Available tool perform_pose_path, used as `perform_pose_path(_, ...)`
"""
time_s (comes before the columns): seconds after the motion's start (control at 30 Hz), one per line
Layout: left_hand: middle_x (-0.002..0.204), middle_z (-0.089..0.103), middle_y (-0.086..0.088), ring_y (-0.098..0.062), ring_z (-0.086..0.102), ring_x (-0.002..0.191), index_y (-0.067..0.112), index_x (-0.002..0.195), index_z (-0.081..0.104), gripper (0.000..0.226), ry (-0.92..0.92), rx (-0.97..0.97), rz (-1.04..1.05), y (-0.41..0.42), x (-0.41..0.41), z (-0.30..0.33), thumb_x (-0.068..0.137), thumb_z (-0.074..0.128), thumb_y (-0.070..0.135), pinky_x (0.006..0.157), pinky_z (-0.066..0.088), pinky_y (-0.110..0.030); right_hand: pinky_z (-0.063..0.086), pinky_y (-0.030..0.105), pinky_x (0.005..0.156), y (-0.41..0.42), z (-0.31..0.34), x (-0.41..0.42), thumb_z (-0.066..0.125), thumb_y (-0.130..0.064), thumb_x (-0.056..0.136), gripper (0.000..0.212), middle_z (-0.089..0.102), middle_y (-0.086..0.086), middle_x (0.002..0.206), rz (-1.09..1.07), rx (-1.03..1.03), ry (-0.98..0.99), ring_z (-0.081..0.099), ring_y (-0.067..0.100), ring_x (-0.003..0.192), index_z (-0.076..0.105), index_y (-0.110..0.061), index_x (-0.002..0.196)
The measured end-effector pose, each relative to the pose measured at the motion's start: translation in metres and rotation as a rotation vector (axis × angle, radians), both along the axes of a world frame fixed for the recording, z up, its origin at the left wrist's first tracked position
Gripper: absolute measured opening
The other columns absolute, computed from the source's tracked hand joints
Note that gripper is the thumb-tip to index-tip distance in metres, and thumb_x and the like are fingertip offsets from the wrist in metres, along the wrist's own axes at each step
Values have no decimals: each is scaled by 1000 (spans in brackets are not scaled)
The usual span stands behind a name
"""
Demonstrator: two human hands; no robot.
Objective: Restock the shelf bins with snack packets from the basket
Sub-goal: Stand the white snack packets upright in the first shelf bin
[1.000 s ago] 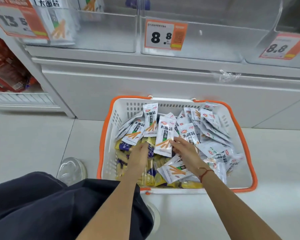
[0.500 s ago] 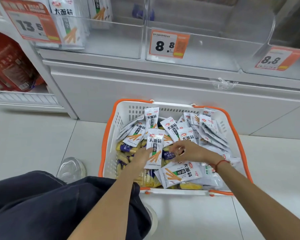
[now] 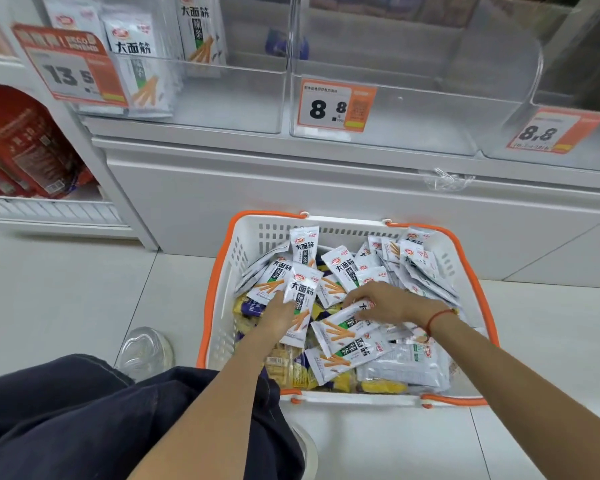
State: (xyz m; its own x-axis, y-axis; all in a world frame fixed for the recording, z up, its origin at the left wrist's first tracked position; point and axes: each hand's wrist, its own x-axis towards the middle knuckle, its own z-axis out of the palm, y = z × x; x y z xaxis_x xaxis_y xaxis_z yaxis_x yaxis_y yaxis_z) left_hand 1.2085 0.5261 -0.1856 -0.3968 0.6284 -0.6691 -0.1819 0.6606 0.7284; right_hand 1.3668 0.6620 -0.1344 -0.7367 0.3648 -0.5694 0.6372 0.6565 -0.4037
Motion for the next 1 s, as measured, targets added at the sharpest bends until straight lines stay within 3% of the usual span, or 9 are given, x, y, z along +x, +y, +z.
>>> perform_pose_path(0.03,103,54,2,-11,54,91,11,123,52,29,-3,-4,-35,2,-2,1,102,31,7,74,43,-19,36,32,104,1,8,-8,59,-19,93,31,53,1,134,42,-1,-3,47,19,124,60,-20,124)
perform_pose_path(0.1,78,39,7,-3,37,67,21,85,47,28,-13,-45,-79,5,-3,10,103,30,8,56,32,-14,35,30,104,1,20,-24,60,-18,92,32,54,3,134,106,-16,4,48,19,123,60,-17,124)
perform_pose_path(0.23,132,49,-15,-30,46,120,20,117,50,24,-161,-97,-70,7,0,25,99,37,28,99,33,-37,40,26,96,-7,24,-52,69,-18,85,32,61,-5,115,134,62,95,53,14,109,66,-18,117)
perform_pose_path(0.33,75,50,-10,-25,50,67,15,76,44,20,-277,-88,-9,3,-1,21,90,41,28,77,42,-36,42,29,88,-12,18,-59,79,-24,74,54,53,-2,114,2,161,251,45,10,99,57,-20,123)
perform_pose_path(0.47,80,62,-7,-21,58,71,10,100,56,24,-458,-24,31,-8,0,12,98,39,26,69,49,-32,42,30,86,-14,5,-54,81,-38,69,67,50,-1,120,-180,278,385,46,17,113,50,-21,126)
perform_pose_path(0.63,102,65,-10,-21,62,82,10,121,54,29,-430,66,71,-8,6,16,99,38,21,70,53,-33,39,24,62,-25,-9,-54,82,-42,68,34,54,-6,88,-482,194,456,52,11,80,62,-23,89)
perform_pose_path(0.8,94,67,-9,-23,62,80,11,111,59,26,-418,67,190,-2,4,19,98,44,27,75,51,-35,39,15,62,-40,-19,-60,78,-33,76,17,67,-4,86,-599,85,545,55,6,77,70,-18,81)
perform_pose_path(0.9,121,63,-14,-32,61,103,12,129,54,44,-311,21,228,1,2,15,95,48,39,95,47,-43,55,31,75,-39,-13,-57,67,-24,86,13,71,3,97,-609,-36,526,66,15,80,72,-15,95)
perform_pose_path(1.0,120,62,-14,-32,60,105,16,122,56,31,-248,26,361,0,-6,9,100,42,32,95,47,-43,57,39,79,-26,-1,-41,62,-16,89,15,66,5,106,-564,-105,351,68,21,82,63,-17,104)
